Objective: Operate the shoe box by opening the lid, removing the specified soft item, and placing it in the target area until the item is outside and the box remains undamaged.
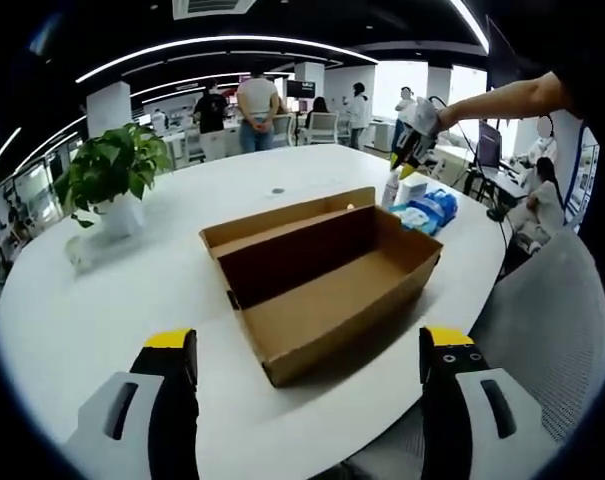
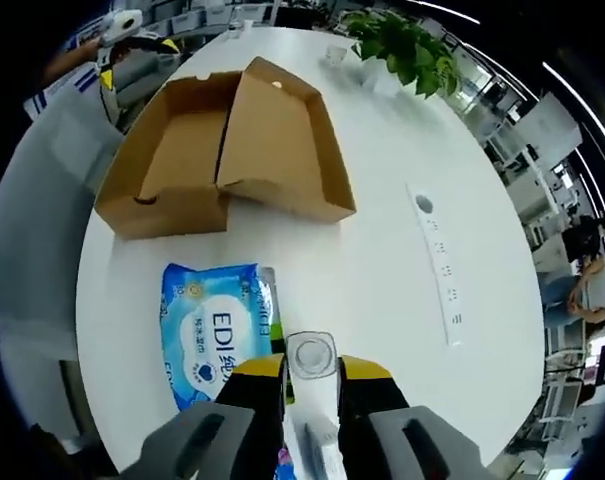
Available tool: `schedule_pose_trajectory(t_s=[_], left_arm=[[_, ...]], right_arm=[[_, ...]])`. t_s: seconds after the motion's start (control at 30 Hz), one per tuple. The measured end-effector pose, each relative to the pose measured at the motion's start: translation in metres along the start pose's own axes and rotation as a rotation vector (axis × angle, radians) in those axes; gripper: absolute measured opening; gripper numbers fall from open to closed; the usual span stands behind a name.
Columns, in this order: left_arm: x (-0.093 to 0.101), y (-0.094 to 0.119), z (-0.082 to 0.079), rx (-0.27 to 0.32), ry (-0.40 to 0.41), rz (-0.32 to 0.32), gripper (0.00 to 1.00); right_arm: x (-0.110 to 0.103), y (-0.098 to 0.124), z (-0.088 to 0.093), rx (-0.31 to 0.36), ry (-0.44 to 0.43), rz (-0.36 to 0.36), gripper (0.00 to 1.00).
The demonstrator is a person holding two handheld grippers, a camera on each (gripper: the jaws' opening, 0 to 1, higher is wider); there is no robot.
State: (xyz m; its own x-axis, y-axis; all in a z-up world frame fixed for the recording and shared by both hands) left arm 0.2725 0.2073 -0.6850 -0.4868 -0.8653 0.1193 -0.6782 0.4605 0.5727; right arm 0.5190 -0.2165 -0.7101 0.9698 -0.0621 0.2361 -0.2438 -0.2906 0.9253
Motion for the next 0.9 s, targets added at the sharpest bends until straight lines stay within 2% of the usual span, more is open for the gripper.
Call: schedule_pose_trajectory(t_s=[0.6, 0.9], left_arm=[[-0.0019, -0.002, 0.0008, -0.008, 0.022, -0.004, 0.92], [-0.0098, -0.0049, 0.0019, -0.014, 0.034, -0.046, 0.84]], right_arm=[[0.003, 0.003, 0.0042, -0.01, -0.011, 0.021, 0.22], [0.0063, 0.0083, 0.0015, 0.002, -0.024, 0.039, 0.26]])
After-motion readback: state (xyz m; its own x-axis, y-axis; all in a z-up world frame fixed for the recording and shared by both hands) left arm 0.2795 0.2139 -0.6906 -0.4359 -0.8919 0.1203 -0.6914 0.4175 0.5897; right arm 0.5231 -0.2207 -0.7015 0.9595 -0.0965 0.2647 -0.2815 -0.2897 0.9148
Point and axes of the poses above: the point that each gripper's makers call its tool centre point, and the gripper's own axes: y roughly backward along the fingers, x roughly to its right, z roughly out of its underside, the point moved 4 cm from there along y, roughly backward along the fingers, and after that the axes turned 5 degrees about y, right-handed, at the moved point
